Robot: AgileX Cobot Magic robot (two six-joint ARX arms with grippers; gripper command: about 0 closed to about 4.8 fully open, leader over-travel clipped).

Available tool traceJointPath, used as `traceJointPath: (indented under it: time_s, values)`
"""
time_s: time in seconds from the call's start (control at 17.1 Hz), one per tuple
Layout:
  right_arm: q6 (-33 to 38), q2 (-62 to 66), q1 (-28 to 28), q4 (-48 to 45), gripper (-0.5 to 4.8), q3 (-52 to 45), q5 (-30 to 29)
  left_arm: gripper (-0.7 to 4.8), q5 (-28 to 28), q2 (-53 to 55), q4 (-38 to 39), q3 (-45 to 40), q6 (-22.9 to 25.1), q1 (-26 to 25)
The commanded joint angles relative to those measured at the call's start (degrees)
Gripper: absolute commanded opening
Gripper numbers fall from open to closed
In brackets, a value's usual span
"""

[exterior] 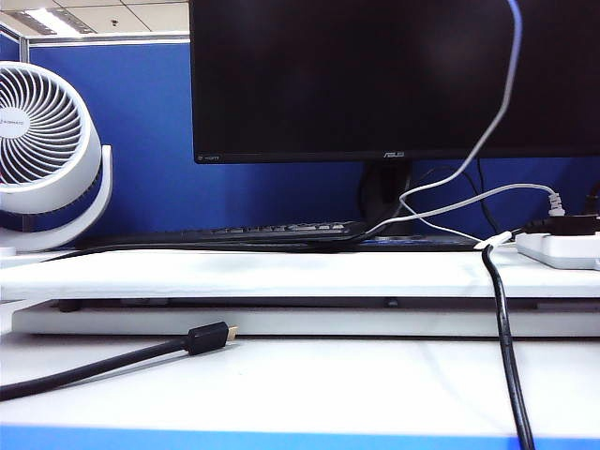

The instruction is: Pick up the Type-C charging cable and the charging base, insert one end of the Type-C charger into the corresponding slot on the base, and finally place the plugged-in charger back on the table.

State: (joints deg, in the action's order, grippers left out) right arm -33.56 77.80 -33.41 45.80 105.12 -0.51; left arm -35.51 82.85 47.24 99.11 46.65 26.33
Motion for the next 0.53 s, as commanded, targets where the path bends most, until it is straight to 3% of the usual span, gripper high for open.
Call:
traceJointPath:
  time_s: [0.06,0.18,0.23,0.29,0.41,0.53]
  values:
    - [-17.8,-0.2,-8.1,-0.7,-0.09,0.2,14.6,2.0,-0.7,-0.5,-1.6,0.3,-0.2,0.0]
    - [-26.5,-0.1,-11.9,-1.3,-0.09,0.1,21.6,1.75,-0.7,-0.5,-1.8,0.3,-0.9,0.0]
    - [-34.9,0.5,-14.1,-2.1,-0.09,0.1,28.0,1.72,-0.2,-0.5,-2.9,0.3,-4.7,0.0]
    - [-40.2,0.9,-15.8,-2.0,-0.09,0.1,30.6,1.72,-0.1,-0.5,-3.3,0.3,-7.1,0.0]
    - [-47.5,1.0,-16.2,-2.0,-0.09,0.1,30.4,1.74,-0.1,-0.5,-3.3,0.5,-8.2,0.0]
    - [-49.0,1.1,-16.9,-3.1,-0.09,0.1,30.4,1.75,-0.3,-0.5,-3.3,0.5,-8.1,0.0]
